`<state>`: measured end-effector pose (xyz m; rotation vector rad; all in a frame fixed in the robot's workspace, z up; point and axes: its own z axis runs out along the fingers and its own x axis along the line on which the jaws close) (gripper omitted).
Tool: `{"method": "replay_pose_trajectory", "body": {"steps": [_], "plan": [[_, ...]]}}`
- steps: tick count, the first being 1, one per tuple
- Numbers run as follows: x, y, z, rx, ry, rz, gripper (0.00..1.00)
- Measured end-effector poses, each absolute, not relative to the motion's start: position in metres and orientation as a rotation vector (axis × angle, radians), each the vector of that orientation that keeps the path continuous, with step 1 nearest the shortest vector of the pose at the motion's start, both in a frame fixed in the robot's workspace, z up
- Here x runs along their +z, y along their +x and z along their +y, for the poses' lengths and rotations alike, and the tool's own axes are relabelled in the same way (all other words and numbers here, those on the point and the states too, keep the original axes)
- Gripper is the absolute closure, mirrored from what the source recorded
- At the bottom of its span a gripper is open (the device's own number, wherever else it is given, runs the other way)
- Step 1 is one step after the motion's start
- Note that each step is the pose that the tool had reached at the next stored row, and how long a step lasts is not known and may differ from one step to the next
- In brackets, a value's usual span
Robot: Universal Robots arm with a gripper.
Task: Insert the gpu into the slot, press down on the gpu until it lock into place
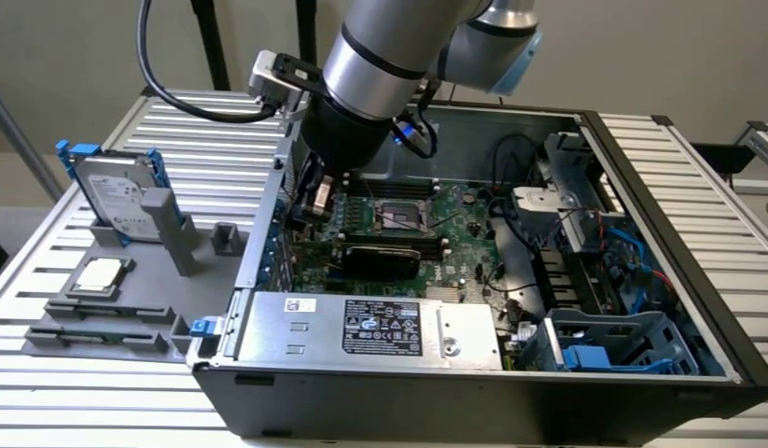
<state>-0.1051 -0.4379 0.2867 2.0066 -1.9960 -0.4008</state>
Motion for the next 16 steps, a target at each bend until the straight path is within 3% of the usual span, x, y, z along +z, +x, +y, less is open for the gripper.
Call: {"method": "replay_pose_trajectory", "body": {"steps": [16], "plan": [[0.2909, -0.1037, -0.4377, -0.389, 2.013, -2.006, 0.89]]}}
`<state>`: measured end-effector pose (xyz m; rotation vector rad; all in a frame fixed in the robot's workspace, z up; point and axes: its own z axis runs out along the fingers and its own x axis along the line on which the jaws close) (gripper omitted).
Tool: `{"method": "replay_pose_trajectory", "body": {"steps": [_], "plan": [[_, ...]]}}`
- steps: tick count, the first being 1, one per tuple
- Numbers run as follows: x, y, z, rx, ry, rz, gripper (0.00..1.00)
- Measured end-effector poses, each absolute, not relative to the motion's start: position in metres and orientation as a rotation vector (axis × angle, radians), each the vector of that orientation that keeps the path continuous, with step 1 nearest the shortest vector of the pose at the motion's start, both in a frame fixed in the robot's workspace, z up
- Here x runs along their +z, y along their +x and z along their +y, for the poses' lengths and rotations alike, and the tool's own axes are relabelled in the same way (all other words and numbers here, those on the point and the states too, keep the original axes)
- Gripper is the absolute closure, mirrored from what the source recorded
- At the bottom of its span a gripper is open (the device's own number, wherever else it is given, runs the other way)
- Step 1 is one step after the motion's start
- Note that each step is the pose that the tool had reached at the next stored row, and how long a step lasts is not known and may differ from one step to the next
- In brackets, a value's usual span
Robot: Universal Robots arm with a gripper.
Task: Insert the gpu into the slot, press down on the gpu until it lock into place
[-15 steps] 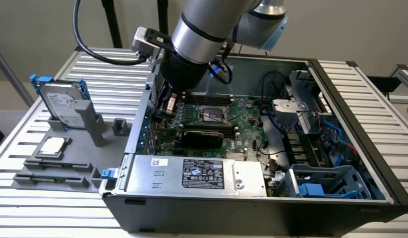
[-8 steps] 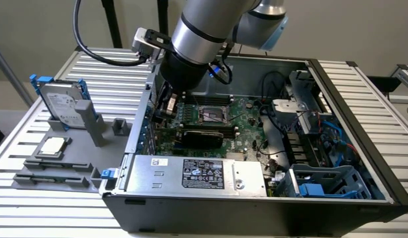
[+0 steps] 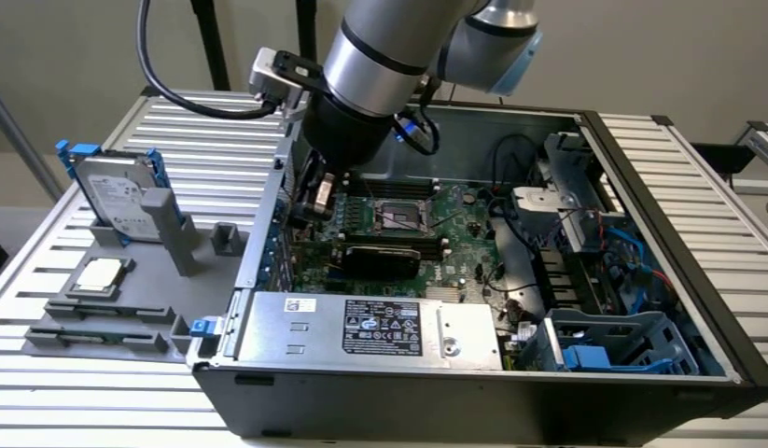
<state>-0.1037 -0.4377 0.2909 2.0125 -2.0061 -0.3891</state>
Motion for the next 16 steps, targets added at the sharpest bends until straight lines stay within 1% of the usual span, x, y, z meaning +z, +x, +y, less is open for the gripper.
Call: {"method": "replay_pose_trajectory", "body": {"steps": [16], "plan": [[0.2902, -0.1118, -0.4367, -0.391, 1.996, -2.028, 0.89]]}}
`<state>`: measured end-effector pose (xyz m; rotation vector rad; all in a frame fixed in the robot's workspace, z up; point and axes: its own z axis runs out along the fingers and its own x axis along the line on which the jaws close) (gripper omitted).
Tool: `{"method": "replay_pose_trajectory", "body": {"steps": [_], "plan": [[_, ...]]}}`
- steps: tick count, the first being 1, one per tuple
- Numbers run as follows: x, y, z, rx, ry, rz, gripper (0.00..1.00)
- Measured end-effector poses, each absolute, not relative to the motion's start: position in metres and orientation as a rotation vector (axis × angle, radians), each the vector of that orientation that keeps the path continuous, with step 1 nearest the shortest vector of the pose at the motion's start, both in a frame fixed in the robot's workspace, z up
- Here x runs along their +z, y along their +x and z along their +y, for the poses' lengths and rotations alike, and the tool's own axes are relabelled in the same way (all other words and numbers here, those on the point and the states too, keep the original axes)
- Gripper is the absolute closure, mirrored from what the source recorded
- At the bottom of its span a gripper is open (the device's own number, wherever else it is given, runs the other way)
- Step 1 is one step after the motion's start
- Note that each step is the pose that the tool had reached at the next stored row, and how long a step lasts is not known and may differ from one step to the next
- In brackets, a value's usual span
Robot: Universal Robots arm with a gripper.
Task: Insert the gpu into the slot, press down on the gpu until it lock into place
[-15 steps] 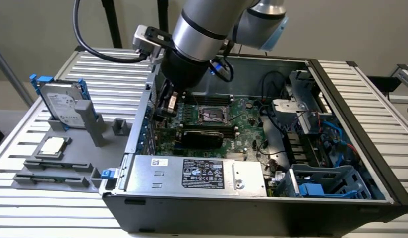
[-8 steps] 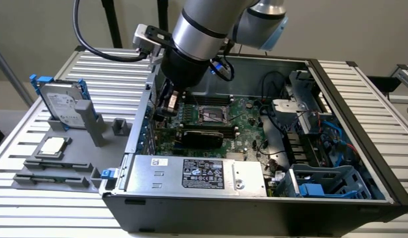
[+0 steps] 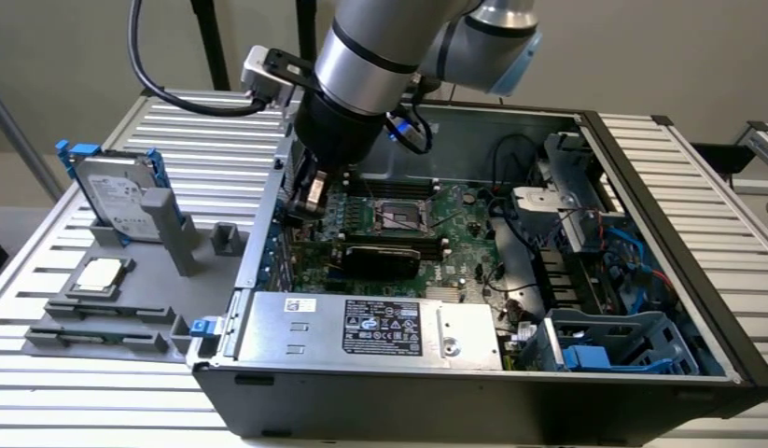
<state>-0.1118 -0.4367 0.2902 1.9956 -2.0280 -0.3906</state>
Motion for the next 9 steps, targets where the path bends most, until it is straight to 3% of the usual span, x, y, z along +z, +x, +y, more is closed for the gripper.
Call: {"method": "replay_pose_trajectory", "body": {"steps": [9], "plan": [[0.2877, -0.1119, -0.4365, -0.386, 1.992, -2.044, 0.89]]}}
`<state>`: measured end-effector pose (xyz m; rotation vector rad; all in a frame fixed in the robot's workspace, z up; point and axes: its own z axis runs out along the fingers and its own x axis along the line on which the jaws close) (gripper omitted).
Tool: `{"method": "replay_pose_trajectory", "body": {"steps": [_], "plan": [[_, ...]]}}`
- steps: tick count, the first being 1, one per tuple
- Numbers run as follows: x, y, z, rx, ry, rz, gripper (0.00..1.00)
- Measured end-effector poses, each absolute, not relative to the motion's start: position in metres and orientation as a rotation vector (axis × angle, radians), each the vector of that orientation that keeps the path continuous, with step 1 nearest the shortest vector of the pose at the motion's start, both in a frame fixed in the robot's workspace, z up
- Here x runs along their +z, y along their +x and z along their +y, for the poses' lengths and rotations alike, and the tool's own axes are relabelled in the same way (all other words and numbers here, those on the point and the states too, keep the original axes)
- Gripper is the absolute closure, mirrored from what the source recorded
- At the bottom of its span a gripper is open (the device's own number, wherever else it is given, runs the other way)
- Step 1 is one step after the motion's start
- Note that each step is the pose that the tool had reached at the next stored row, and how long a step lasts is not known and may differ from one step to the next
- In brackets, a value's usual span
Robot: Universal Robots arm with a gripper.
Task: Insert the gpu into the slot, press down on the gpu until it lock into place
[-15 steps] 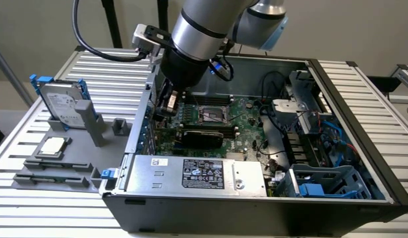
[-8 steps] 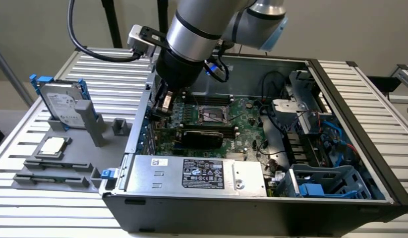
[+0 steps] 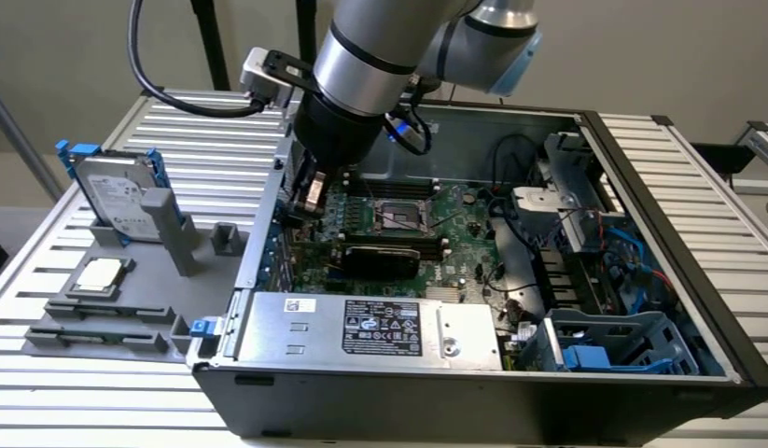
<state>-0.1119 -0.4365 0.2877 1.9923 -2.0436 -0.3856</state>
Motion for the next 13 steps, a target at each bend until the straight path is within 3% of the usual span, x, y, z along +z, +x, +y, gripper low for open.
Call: {"method": "replay_pose_trajectory", "body": {"steps": [8, 13], "plan": [[0.2932, -0.1102, -0.4366, -0.354, 2.007, -2.060, 0.89], [0.2935, -0.1079, -0.4369, -0.284, 2.049, -2.103, 0.89]]}}
